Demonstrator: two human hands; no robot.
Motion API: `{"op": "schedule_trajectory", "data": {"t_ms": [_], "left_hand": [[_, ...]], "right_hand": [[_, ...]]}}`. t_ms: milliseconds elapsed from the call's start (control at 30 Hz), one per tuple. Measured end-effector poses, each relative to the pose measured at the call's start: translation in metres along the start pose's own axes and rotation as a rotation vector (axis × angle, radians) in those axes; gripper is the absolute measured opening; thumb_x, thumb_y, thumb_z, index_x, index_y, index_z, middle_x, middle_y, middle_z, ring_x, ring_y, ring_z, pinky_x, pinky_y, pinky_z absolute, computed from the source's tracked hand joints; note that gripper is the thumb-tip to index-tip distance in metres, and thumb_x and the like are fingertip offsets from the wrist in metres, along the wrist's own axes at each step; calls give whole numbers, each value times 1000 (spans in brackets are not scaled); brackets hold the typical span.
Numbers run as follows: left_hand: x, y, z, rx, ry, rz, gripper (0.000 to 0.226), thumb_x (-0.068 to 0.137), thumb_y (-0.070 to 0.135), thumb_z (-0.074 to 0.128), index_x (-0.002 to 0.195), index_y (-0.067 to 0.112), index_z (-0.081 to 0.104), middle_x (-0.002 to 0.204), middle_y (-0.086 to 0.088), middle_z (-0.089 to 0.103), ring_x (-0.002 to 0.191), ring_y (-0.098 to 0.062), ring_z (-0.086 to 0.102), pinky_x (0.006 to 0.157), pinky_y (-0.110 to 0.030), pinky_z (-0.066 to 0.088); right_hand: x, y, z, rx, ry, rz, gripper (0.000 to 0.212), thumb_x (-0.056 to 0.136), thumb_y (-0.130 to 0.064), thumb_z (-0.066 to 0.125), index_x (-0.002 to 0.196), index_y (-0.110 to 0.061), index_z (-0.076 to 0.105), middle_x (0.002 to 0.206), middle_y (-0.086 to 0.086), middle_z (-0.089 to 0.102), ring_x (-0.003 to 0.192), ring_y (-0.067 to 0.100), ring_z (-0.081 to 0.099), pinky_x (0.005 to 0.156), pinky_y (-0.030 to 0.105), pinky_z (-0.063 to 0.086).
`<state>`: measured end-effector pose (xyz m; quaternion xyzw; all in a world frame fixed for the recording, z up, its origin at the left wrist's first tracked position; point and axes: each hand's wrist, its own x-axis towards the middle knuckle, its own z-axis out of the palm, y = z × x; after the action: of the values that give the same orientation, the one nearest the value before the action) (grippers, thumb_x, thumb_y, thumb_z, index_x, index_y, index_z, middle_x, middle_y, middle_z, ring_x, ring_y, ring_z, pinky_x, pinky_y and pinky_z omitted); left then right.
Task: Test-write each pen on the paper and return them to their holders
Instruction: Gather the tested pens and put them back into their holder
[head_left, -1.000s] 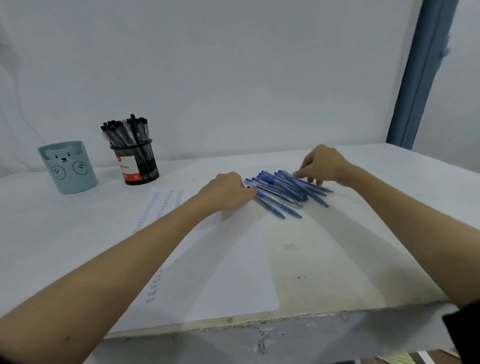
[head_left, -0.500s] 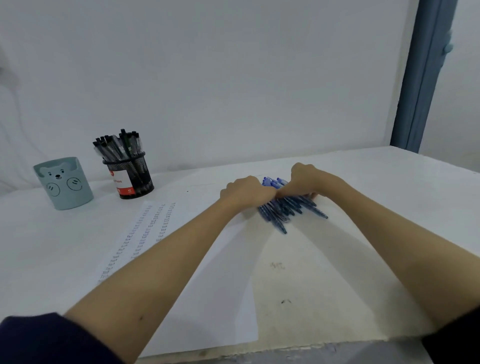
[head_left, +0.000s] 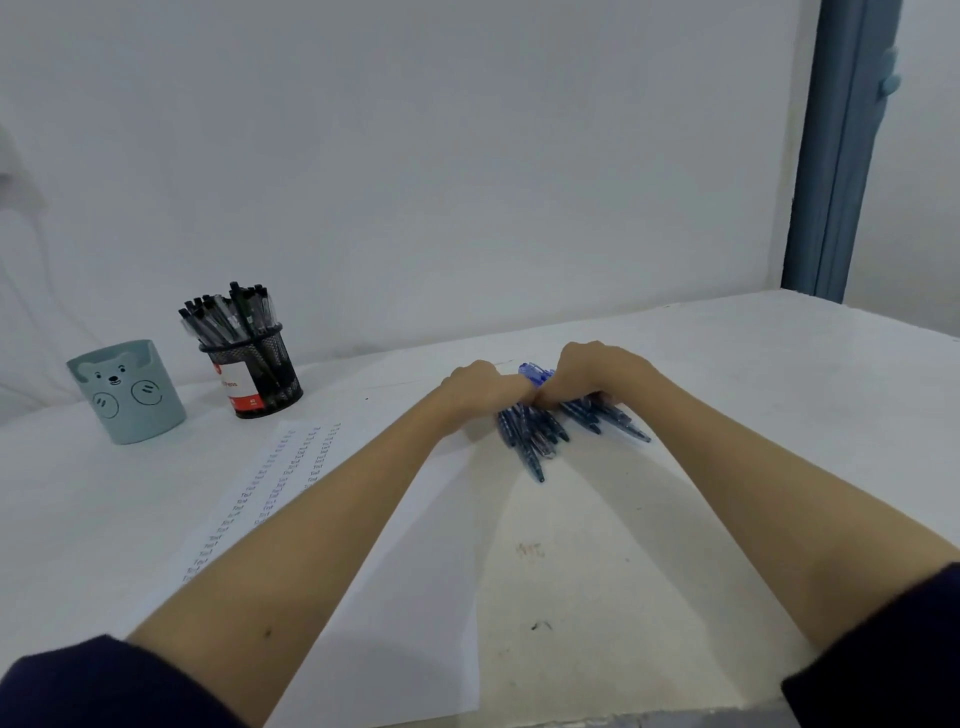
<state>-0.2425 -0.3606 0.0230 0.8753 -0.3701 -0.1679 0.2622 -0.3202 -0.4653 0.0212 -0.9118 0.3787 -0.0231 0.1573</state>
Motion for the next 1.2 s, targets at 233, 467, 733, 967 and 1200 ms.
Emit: {"op": "schedule_trajectory", "data": {"t_ms": [233,467,733,967,1200], "left_hand": [[6,-2,-5,27,-67,23,18,85,26,56,86,10,48,84,0,40,71,-11,38,58,-24,29],[10,5,7,15,-106,39,53,75,43,68,118,14,56,120,-3,50,99,-17,45,61,-22,34],[14,21,24,-17,-62,17,62,64,48,66,113,13,54,130,-15,48,119,-25,47,76,-31,43],[15,38,35,6,-51,15,66,61,54,61,108,9,54,133,-17,43,125,-29,43,86,-32,42],[23,46,38,163,10,80,24,81,20,56,69,13,36,76,-3,41,86,-23,41,55,-25,29]], "right_hand": [[-4,4,-9,-13,-28,-28,30,82,-23,62,66,-10,40,62,4,45,51,18,43,49,23,36],[-3,15,-12,48,-40,-73,29,85,-16,62,67,-9,40,66,5,46,66,24,48,50,25,38],[-6,22,-15,193,-41,-61,26,91,-9,43,66,-8,37,62,8,42,52,19,38,49,25,31],[-7,35,-23,586,-21,25,10,90,1,35,84,-3,43,66,20,57,52,28,57,55,32,46],[-6,48,-21,863,138,59,21,94,-18,51,80,-3,49,59,6,38,47,15,30,45,23,26]]}}
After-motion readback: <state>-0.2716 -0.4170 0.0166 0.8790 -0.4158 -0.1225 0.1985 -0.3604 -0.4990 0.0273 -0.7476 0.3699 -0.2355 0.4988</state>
